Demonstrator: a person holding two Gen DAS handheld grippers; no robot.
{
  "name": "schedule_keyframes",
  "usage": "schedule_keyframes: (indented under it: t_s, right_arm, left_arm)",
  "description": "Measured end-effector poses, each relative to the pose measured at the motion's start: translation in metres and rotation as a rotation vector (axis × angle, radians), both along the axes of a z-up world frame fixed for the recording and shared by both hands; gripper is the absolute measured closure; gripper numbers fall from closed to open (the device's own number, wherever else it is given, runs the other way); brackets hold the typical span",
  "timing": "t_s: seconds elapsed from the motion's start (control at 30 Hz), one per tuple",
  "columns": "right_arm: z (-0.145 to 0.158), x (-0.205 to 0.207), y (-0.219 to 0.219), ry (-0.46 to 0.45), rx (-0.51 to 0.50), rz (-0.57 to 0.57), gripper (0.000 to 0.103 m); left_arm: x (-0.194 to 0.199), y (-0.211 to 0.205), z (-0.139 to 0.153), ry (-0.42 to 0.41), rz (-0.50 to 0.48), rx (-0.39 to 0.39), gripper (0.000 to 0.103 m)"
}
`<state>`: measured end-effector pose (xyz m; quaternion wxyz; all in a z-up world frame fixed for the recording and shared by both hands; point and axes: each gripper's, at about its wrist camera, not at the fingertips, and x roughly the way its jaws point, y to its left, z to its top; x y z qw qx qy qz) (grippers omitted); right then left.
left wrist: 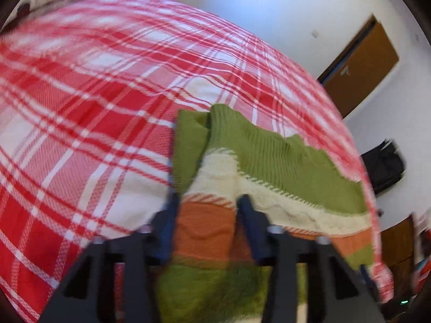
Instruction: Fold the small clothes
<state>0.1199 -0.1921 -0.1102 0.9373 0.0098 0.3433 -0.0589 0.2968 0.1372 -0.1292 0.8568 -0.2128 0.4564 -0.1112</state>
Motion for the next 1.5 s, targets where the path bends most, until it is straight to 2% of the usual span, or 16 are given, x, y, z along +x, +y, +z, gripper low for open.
schedule_keyframes:
  t_s: [0.03, 0.1, 0.27, 0.37, 0.4, 0.43, 0.47, 0.5, 0.63, 0.73, 0.87, 0.93, 1.17, 1.27, 1.37, 1.5]
  right_arm:
    - [0.0, 0.0, 0.0, 0.0, 0.0, 0.0, 0.042]
    - [0.0, 0.0, 0.0, 0.0, 0.001, 0.0, 0.042]
    - [0.0, 0.0, 0.0, 0.0, -0.002, 0.0, 0.042]
    - [0.0, 0.0, 0.0, 0.003, -0.002, 0.0, 0.043]
    - [0.001, 0.001, 0.0, 0.01, 0.001, 0.001, 0.053]
    - [0.004, 0.002, 0.0, 0.013, 0.005, 0.002, 0.067]
    - [0.01, 0.002, 0.0, 0.009, 0.03, 0.015, 0.095]
    - [0.016, 0.003, 0.001, 0.004, 0.064, 0.024, 0.097]
    - [0.04, 0.018, 0.025, -0.035, 0.129, 0.103, 0.097]
    - [0.049, 0.043, 0.055, -0.037, 0.111, 0.155, 0.097]
    - [0.033, 0.078, 0.078, 0.009, 0.122, 0.159, 0.097]
    - [0.005, 0.096, 0.083, 0.1, 0.134, 0.147, 0.097]
    - [-0.006, 0.099, 0.072, 0.086, 0.199, 0.143, 0.097]
    - [0.001, 0.095, 0.061, 0.078, 0.281, 0.142, 0.097]
    - [0.018, 0.08, 0.042, 0.014, 0.4, 0.122, 0.097]
    - [0.028, 0.065, 0.016, -0.017, 0.433, 0.097, 0.097]
  left_arm:
    - [-0.001, 0.005, -0.002, 0.009, -0.003, -0.048, 0.075]
    - [-0.001, 0.008, -0.006, 0.018, 0.0, -0.085, 0.075]
    - [0.005, -0.002, -0.006, 0.026, 0.008, -0.053, 0.066]
    - [0.008, -0.006, -0.003, 0.036, 0.029, -0.028, 0.07]
    - [0.007, -0.009, -0.001, 0.028, 0.023, -0.004, 0.08]
    - [0.005, -0.014, 0.002, 0.016, 0.007, 0.013, 0.083]
    - [0.002, -0.015, 0.004, 0.005, 0.003, 0.03, 0.084]
    - [0.0, -0.016, 0.007, -0.004, 0.003, 0.051, 0.085]
    - [-0.004, -0.012, 0.014, -0.016, 0.021, 0.034, 0.085]
    - [-0.007, -0.016, 0.024, -0.04, 0.019, 0.053, 0.085]
    - [-0.012, -0.022, 0.039, -0.075, 0.008, 0.056, 0.085]
    - [-0.012, -0.023, 0.042, -0.074, 0.007, 0.039, 0.085]
    - [-0.015, -0.035, 0.049, -0.095, -0.01, 0.09, 0.086]
    - [-0.021, -0.046, 0.058, -0.119, -0.024, 0.109, 0.086]
    - [-0.027, -0.066, 0.07, -0.157, -0.049, 0.163, 0.087]
    - [-0.038, -0.103, 0.082, -0.207, -0.108, 0.235, 0.089]
